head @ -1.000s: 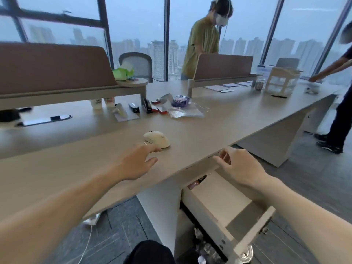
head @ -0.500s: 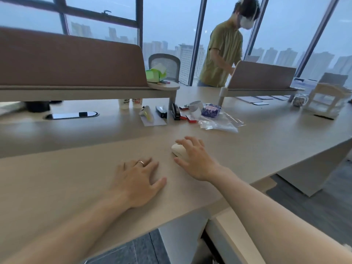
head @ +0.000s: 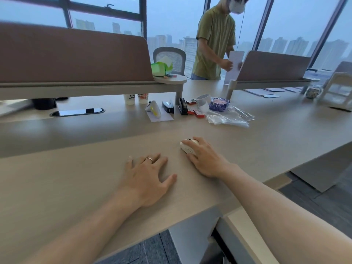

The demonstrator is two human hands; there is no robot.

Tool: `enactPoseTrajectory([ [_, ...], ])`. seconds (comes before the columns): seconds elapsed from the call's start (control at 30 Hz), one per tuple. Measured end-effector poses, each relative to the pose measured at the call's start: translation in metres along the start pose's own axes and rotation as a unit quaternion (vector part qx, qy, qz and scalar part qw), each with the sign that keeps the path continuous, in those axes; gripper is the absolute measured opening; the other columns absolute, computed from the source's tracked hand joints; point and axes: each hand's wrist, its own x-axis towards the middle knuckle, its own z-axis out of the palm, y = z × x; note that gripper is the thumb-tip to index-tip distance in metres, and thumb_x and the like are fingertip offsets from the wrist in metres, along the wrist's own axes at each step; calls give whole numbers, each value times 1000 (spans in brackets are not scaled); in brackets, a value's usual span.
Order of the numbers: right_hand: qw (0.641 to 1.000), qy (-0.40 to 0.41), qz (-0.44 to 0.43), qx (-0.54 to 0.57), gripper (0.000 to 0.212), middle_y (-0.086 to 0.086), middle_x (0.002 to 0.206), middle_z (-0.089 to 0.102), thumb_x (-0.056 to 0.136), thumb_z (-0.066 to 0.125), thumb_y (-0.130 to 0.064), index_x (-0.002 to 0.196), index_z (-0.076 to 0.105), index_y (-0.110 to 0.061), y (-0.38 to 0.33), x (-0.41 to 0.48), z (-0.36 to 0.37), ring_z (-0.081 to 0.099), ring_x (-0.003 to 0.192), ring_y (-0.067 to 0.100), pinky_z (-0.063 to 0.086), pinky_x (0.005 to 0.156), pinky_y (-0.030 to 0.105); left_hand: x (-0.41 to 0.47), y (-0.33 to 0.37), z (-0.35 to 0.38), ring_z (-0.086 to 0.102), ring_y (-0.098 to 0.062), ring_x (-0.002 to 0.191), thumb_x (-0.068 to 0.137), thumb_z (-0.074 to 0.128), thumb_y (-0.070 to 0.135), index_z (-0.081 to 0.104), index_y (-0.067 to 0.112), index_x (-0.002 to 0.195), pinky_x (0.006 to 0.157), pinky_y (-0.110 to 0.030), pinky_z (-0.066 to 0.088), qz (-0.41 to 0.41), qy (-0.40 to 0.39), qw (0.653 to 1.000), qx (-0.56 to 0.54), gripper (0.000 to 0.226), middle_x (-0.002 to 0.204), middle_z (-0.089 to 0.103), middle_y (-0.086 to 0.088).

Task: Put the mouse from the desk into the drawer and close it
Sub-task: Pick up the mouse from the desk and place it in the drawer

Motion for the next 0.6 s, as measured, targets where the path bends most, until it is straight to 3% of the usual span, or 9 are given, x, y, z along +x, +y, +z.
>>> enactPoseTrajectory([
  [0.23, 999, 19, 2, 30, 49, 12, 147, 43, 95, 50, -28, 144, 46, -31, 21, -54, -29, 44, 134, 34, 34, 114, 43, -1, -1, -6, 30, -19, 143, 82, 24, 79, 33, 39, 147, 118, -56, 9, 6, -15, 1000, -10, 76, 157, 34, 7],
  [0.37, 997, 66, 43, 6, 49, 12, 146, 45, 95, 54, -22, 143, 49, -26, 55, -117, -65, 43, 137, 30, 29, 113, 34, 0, 3, -9, 33, -25, 141, 85, 29, 74, 36, 37, 145, 116, -55, 19, 17, -32, 999, 8, 71, 156, 37, 1],
  [0.5, 990, 89, 104, -24, 49, 9, 145, 45, 95, 52, -29, 143, 46, -32, 90, -185, -92, 44, 136, 29, 33, 115, 40, -10, 47, -3, 38, -28, 137, 85, 48, 63, 42, 30, 142, 112, -48, 28, 92, -17, 996, -16, 65, 153, 41, -2],
  [0.6, 985, 94, 143, -38, 49, 9, 146, 44, 95, 51, -28, 144, 45, -31, 104, -229, -104, 44, 134, 29, 34, 114, 42, -27, 98, 9, 38, -25, 136, 84, 48, 62, 41, 29, 143, 111, -47, 32, 176, -26, 983, -46, 68, 152, 42, -1],
])
